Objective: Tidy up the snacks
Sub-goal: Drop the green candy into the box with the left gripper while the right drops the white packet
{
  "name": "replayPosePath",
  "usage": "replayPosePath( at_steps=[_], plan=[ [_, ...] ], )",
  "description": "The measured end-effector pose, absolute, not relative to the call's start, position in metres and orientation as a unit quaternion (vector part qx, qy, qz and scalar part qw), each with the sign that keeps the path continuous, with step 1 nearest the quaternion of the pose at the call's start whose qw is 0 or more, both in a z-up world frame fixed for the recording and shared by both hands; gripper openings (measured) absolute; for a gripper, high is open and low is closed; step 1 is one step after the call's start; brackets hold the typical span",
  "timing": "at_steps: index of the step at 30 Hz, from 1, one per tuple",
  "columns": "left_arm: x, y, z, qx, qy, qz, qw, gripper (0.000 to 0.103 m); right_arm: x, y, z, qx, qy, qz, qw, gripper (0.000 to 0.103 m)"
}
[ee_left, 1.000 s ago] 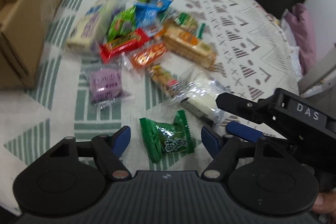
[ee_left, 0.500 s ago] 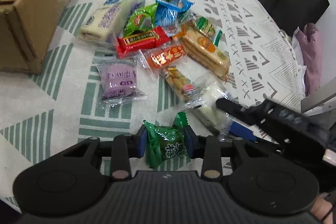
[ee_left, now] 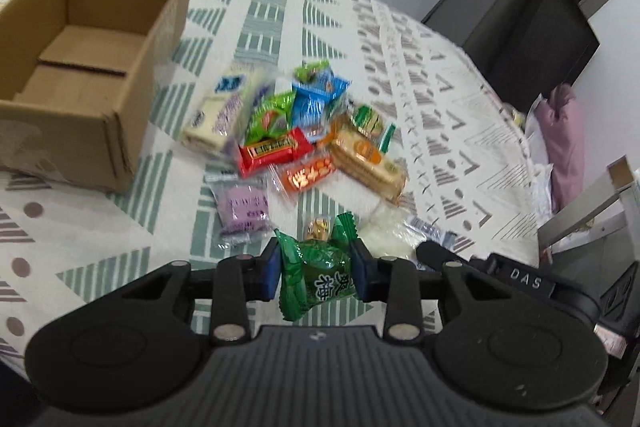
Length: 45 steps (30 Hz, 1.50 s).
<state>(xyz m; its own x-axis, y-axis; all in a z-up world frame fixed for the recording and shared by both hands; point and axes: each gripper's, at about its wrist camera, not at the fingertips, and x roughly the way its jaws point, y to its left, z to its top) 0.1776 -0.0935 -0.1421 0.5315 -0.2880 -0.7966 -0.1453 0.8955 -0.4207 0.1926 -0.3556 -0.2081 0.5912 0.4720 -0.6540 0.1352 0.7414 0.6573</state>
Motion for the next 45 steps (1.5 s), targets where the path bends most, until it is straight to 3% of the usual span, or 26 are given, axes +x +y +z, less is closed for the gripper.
replayPosePath(
  at_steps=[18, 36, 45],
  plan=[
    [0.17, -0.036, -0.082, -0.266, 0.399, -0.009, 0.878, 0.035, 0.193, -0.315, -0.134, 0.299, 0.422, 0.138, 0.845, 0.012],
    [0.178, 0.068, -0.067, -0.316, 0.377, 0.035, 0.87, 0.035, 0.215, -0.214, -0.095, 0.269, 0.418, 0.184, 0.848, 0.011],
    [0.192, 0.114, -0.086, -0.352, 0.383, 0.045, 0.853, 0.035, 0.23, -0.157, -0.093, 0.24, 0.431, 0.2, 0.846, 0.011]
  ],
)
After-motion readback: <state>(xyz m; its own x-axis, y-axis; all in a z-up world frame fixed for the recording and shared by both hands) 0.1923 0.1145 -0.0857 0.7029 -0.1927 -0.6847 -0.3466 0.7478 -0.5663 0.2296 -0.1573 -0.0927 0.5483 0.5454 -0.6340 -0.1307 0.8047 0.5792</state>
